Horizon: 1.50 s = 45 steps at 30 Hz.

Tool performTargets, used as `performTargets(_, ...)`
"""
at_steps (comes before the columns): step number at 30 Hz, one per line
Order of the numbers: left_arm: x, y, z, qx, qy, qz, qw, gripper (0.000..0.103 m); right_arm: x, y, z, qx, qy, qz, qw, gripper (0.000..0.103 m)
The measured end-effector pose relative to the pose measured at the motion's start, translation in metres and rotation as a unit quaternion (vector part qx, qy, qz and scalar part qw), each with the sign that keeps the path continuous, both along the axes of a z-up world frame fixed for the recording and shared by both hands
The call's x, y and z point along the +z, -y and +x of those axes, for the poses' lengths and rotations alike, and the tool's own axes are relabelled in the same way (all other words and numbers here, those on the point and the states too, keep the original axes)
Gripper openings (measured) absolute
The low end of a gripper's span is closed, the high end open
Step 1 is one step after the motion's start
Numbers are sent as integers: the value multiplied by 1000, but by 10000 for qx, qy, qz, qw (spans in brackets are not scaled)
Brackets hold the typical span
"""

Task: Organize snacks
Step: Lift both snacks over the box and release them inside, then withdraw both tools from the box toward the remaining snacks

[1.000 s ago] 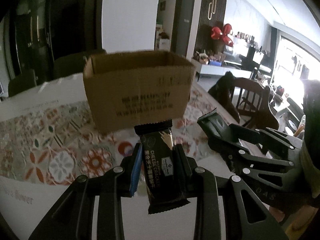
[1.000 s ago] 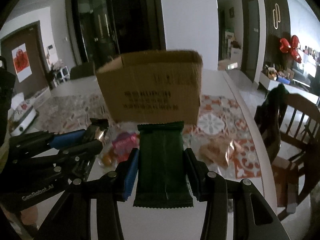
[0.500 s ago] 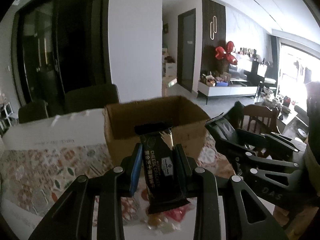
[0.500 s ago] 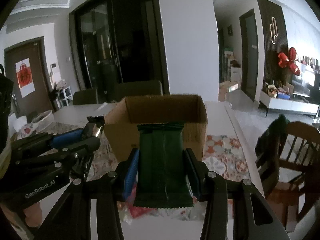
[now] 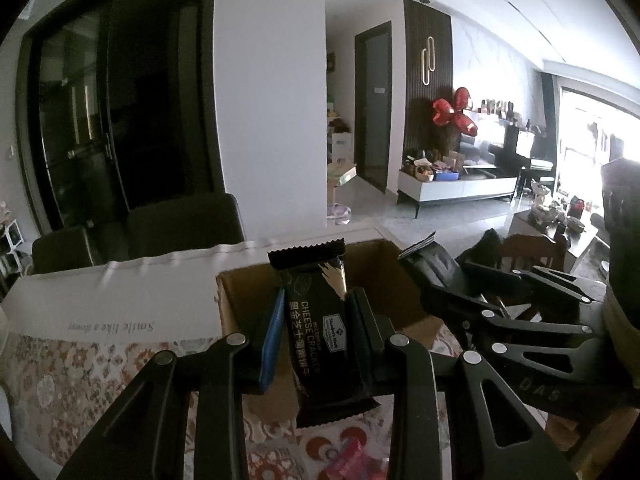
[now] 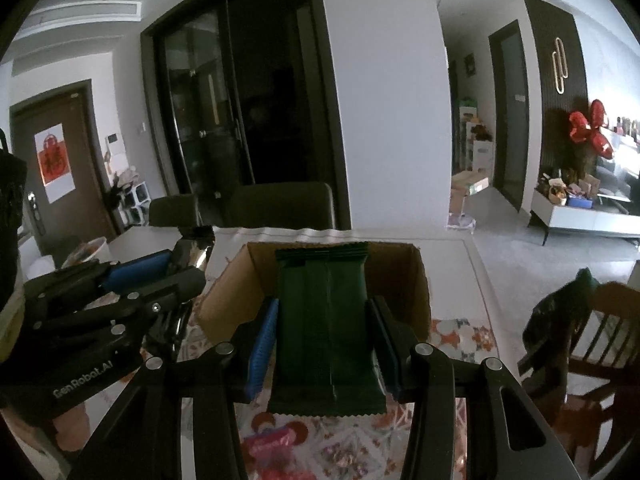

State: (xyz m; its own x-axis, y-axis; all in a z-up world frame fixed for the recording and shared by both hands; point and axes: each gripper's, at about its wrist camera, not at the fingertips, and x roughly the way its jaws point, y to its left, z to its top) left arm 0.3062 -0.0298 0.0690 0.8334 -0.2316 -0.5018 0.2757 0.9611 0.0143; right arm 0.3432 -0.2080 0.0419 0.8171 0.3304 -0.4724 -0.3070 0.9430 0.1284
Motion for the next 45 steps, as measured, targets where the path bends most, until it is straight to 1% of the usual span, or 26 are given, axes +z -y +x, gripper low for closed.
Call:
performTargets(5, 3, -1, 32, -6, -67, -9, 10000, 32, 4, 0, 29, 50, -154, -7, 9999, 46)
performTargets(8, 0, -3, 49, -21, -192, -27, 9998, 32, 3, 0, 46, 32, -288, -19, 9996, 46)
performTargets(13, -10, 0, 76, 47, -512, -43, 9987, 32, -4, -2, 64, -22, -405, -114, 9991, 46)
performTargets(19, -28, -3, 95, 100, -901, -72, 9959, 33, -11, -11, 88, -88, -617, -214, 9978, 47)
performTargets(21, -33, -3, 97, 65, -997, -83, 9950, 40, -15, -12, 93, -137, -648, -276, 9974, 47)
performTargets(22, -32, -1, 98, 65, -1011, -78, 9948, 50, -16, -10, 94, -152, -673, -296, 9972, 48)
performTargets(23, -33, -1, 97, 110, -995, -57, 9950, 58, -18, -11, 95, -191, -729, -336, 9966, 54)
performTargets(24, -32, -1, 94, 164, -929, -17, 9955, 59, -19, -12, 95, -231, -746, -357, 9963, 61)
performTargets(25, -32, -2, 93, 194, -886, 7, 9959, 59, -19, -11, 94, -276, -733, -358, 9963, 62)
performTargets(26, -32, -2, 89, 233, -843, 45, 9962, 60, -19, -11, 93, -322, -699, -371, 9963, 63)
performTargets(28, -29, -4, 82, 279, -781, 44, 9965, 67, -19, -10, 88, -413, -640, -445, 9961, 63)
performTargets(31, -23, -7, 67, 351, -620, 67, 9974, 69, -16, -8, 79, -492, -544, -468, 9962, 63)
performTargets(32, -21, -7, 62, 377, -582, 82, 9976, 71, -14, -7, 73, -505, -503, -460, 9964, 66)
performTargets(34, -16, -10, 51, 417, -497, 24, 9979, 72, -12, -5, 66, -515, -427, -432, 9968, 69)
performTargets(37, -11, -14, 38, 448, -440, -34, 9980, 73, -5, -6, 52, -571, -260, -440, 9971, 69)
performTargets(45, -8, -13, -12, 376, -159, 113, 9991, 74, 0, -1, 4, -620, 55, -486, 9969, 69)
